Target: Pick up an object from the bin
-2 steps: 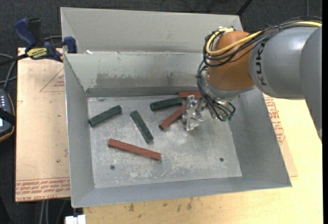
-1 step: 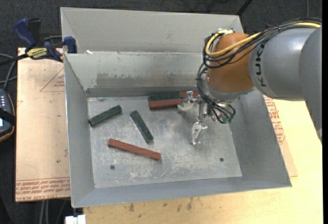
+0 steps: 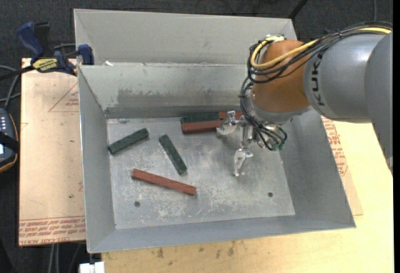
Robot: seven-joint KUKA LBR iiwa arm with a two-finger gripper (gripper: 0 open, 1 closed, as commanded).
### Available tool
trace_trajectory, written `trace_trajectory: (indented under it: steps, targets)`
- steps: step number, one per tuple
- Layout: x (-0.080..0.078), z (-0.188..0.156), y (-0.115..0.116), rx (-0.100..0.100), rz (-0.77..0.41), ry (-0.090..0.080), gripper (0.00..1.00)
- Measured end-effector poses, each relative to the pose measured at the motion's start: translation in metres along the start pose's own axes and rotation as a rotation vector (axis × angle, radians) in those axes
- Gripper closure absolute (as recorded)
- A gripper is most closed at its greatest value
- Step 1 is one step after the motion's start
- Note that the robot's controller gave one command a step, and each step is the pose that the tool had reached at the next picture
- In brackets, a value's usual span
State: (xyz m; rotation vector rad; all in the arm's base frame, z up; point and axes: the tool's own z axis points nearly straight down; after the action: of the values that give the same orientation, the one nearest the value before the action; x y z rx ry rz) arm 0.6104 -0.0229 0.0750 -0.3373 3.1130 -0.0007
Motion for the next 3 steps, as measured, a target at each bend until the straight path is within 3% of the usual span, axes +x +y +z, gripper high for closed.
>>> trace_trajectory:
  steps: [1, 2, 3]
  targets:
    - [-0.005, -0.033, 0.001, -0.003, 0.078, 0.011, 0.00]
    - [-0.038, -0.017, 0.053, 0.001, -0.011, -0.003, 0.00]
    - [-0.059, -0.020, 0.094, -0.003, 0.026, -0.008, 1.00]
